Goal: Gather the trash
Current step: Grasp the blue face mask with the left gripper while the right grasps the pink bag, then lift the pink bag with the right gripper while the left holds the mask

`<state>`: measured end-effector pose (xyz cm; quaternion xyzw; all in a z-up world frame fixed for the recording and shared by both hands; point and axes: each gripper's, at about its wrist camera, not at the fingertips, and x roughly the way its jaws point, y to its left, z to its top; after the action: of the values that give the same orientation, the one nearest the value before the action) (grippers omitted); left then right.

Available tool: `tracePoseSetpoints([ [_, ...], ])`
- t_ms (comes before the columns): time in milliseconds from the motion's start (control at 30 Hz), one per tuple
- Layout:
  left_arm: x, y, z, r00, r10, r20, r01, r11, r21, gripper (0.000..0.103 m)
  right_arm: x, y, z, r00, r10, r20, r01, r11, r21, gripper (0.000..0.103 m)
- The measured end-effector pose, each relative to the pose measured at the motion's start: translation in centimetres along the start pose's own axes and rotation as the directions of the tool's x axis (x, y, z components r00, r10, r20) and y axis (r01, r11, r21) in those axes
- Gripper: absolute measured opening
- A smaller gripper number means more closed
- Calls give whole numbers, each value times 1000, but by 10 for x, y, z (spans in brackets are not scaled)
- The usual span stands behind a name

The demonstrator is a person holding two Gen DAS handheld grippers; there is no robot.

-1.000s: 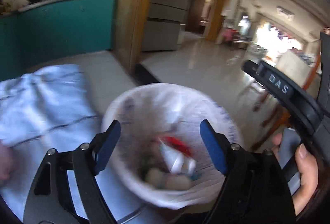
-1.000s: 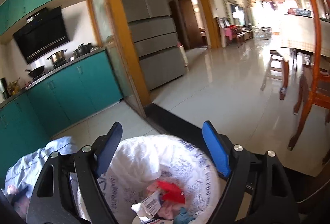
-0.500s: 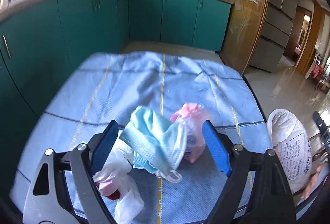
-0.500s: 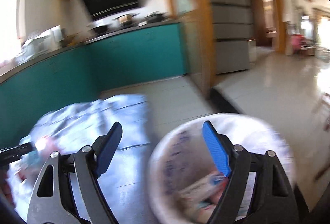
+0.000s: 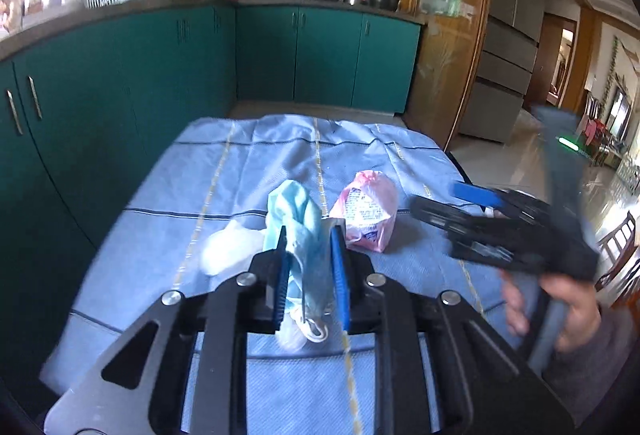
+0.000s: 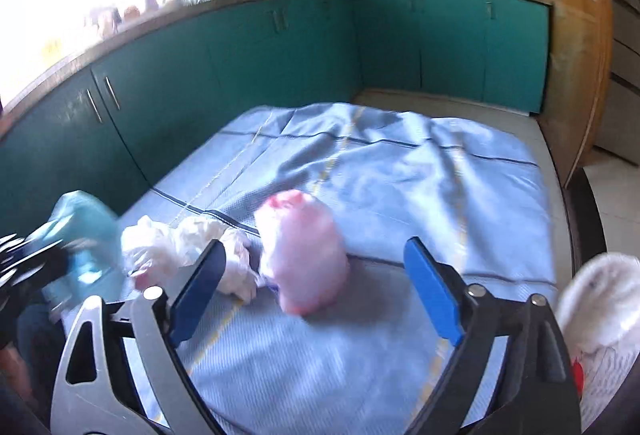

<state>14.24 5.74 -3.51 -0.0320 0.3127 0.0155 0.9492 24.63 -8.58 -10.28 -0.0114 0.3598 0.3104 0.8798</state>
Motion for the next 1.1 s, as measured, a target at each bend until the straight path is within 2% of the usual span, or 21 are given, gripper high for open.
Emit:
tracePoseSetpoints([
  [100, -11, 1, -4, 1000, -3, -10, 4, 1000, 14, 20, 29, 10, -1, 996, -4, -92, 1, 1000, -31, 89],
  [167, -12, -1, -8, 1000, 4, -24, -3, 999, 35, 21, 34, 9, -4, 995, 24, -101, -26, 999, -21, 89],
  [200, -11, -2, -10, 1000, 8, -30, -7, 999, 43, 21, 34, 8, -6, 994, 42, -99, -44, 999, -10, 80],
  [233, -11, -3, -11, 999, 12, -37, -11, 999, 49, 21, 35, 8, -7, 993, 55, -102, -55, 999, 1, 60],
  [267, -11, -3, -14, 999, 11, -43, -9, 999, 53, 21, 34, 8, -7, 992, 62, -108, -61, 998, 11, 51],
  [333, -12, -3, -17, 999, 8, -46, -6, 999, 50, 21, 30, 9, -9, 992, 87, -97, -84, 996, 29, 44],
  [500, -17, -2, -18, 999, 7, -39, -6, 999, 45, 21, -6, 16, -18, 997, 71, -24, -71, 997, 10, 42],
  [667, -14, -9, -21, 998, -41, -39, 43, 998, 52, 21, -61, -1, -25, 997, -5, 82, 7, 1000, -21, 42],
  [733, -7, -14, -26, 996, -66, -62, 69, 996, 53, 21, -70, -17, -32, 995, -45, 90, 45, 999, 6, 42],
  [900, 14, -24, -37, 988, -92, -122, 98, 994, 50, 21, -75, -43, -44, 995, -62, 80, 57, 996, 67, 40],
  [1100, 29, -29, -46, 982, -87, -165, 97, 994, 52, 21, -67, -37, -47, 996, -59, 62, 57, 997, 43, 40],
])
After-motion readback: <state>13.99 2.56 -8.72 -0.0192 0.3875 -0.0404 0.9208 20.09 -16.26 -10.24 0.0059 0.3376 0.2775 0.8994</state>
